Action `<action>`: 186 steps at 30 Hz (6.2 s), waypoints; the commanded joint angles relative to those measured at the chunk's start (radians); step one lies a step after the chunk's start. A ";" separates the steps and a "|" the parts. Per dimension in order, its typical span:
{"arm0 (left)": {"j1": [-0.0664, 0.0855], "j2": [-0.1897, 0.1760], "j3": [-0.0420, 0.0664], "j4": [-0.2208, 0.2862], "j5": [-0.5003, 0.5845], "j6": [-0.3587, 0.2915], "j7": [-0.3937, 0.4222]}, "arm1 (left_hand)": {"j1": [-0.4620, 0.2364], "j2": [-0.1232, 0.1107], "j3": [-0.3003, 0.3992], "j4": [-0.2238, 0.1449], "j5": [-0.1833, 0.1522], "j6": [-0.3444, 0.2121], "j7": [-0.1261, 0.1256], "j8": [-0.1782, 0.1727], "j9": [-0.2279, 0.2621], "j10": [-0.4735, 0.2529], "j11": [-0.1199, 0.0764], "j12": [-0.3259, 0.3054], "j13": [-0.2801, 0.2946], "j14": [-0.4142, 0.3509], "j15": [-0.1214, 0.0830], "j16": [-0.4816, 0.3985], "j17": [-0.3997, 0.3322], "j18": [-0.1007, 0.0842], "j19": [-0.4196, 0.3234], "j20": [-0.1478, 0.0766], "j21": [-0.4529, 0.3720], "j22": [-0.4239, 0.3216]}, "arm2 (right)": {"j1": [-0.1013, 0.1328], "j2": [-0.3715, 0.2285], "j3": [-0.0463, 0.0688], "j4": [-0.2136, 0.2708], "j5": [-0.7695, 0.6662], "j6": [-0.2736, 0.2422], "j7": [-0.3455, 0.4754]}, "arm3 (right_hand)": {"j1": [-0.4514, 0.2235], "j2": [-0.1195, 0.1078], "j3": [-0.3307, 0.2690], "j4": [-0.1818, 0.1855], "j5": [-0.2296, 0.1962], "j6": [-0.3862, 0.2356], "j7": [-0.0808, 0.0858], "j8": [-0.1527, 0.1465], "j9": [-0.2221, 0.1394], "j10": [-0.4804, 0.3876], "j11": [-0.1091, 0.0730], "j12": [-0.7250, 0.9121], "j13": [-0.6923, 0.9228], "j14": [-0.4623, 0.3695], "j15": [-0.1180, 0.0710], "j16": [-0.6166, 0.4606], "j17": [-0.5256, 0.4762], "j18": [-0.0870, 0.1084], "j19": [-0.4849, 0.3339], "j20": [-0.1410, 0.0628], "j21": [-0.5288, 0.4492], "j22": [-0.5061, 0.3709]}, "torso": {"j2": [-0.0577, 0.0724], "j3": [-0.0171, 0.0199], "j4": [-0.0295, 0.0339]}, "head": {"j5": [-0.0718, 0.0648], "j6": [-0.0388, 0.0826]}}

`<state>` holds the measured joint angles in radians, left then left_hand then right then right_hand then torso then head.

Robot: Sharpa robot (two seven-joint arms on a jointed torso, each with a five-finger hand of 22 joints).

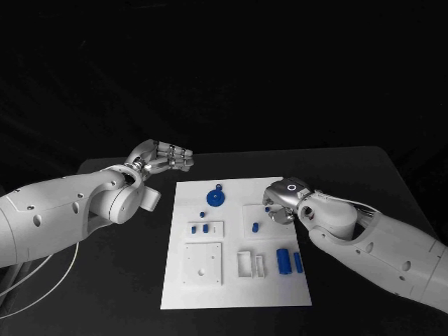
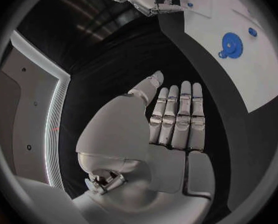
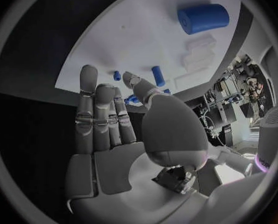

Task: Assemble the parts on the task board

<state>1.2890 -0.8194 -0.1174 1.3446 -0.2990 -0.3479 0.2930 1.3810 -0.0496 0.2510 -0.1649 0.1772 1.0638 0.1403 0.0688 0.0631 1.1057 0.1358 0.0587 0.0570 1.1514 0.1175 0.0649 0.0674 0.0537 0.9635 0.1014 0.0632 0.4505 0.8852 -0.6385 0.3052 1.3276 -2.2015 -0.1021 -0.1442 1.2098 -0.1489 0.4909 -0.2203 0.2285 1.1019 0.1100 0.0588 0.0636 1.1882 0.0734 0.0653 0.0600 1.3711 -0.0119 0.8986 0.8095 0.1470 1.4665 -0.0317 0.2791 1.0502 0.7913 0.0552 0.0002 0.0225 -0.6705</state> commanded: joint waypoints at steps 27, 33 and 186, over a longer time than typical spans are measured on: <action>0.003 0.008 0.001 -0.002 0.047 0.028 -0.005 | -0.004 0.006 -0.004 0.003 -0.001 -0.002 0.001 -0.004 0.001 -0.011 0.000 0.002 0.001 0.015 -0.004 -0.002 0.001 -0.001 0.021 -0.006 0.008 -0.076 | -0.004 0.055 -0.008 -0.081 -0.010 -0.008 0.026 | -0.002 0.037 0.077 0.021 -0.046 0.061 -0.008 0.006 0.002 0.062 -0.016 -0.006 0.000 0.006 -0.011 0.007 -0.003 0.005 0.036 -0.011 0.020 -0.006 | 0.000 0.0013 -0.0012 | 0.005 -0.008; 0.003 0.009 0.001 -0.003 0.048 0.033 -0.008 | -0.004 0.006 -0.004 0.004 0.000 -0.002 0.001 -0.004 0.001 -0.012 0.000 0.002 0.001 0.017 -0.004 -0.003 0.001 -0.001 0.021 -0.007 0.008 -0.078 | -0.004 0.060 -0.010 -0.086 -0.012 -0.007 0.021 | 0.005 0.064 0.103 0.014 -0.066 0.094 -0.014 0.005 0.002 0.093 -0.026 -0.007 0.001 0.010 -0.022 0.005 -0.002 -0.005 0.036 -0.023 0.027 -0.004 | 0.001 0.0017 0.0004 | 0.005 -0.010; 0.008 0.186 0.001 -0.191 0.092 0.043 -0.011 | 0.007 0.008 0.007 0.009 0.004 -0.003 0.002 -0.004 0.001 -0.013 0.000 0.001 0.001 0.020 -0.006 -0.003 0.000 -0.009 0.017 -0.009 0.010 -0.112 | -0.233 0.212 -0.044 0.008 -0.029 -0.303 0.053 | -0.002 0.077 0.158 -0.035 -0.033 0.151 -0.028 0.005 0.004 0.153 -0.043 -0.007 0.001 0.045 -0.045 -0.038 0.014 -0.010 0.037 -0.046 0.057 -0.004 | -0.018 -0.0159 0.0029 | 0.290 -0.093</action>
<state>1.2944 -0.6357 -0.1176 1.1515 -0.2114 -0.3200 0.2784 1.3855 -0.0460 0.2545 -0.1560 0.1772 1.0643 0.1408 0.0688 0.0627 1.0989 0.1360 0.0586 0.0569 1.1684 0.1107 0.0649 0.0676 0.0538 0.9792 0.0927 0.0672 0.3392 0.6534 -0.4274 0.2615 1.3337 -2.2142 -0.3914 -0.0831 1.2060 -0.0816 0.6445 -0.2542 0.2002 1.2440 0.0822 0.0578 0.0670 1.3364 0.0281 0.0536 0.0599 1.4096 -0.0569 0.8644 0.8220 0.1231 1.4665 -0.0709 0.3295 1.0478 0.7735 0.0393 0.0029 0.3125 -0.7632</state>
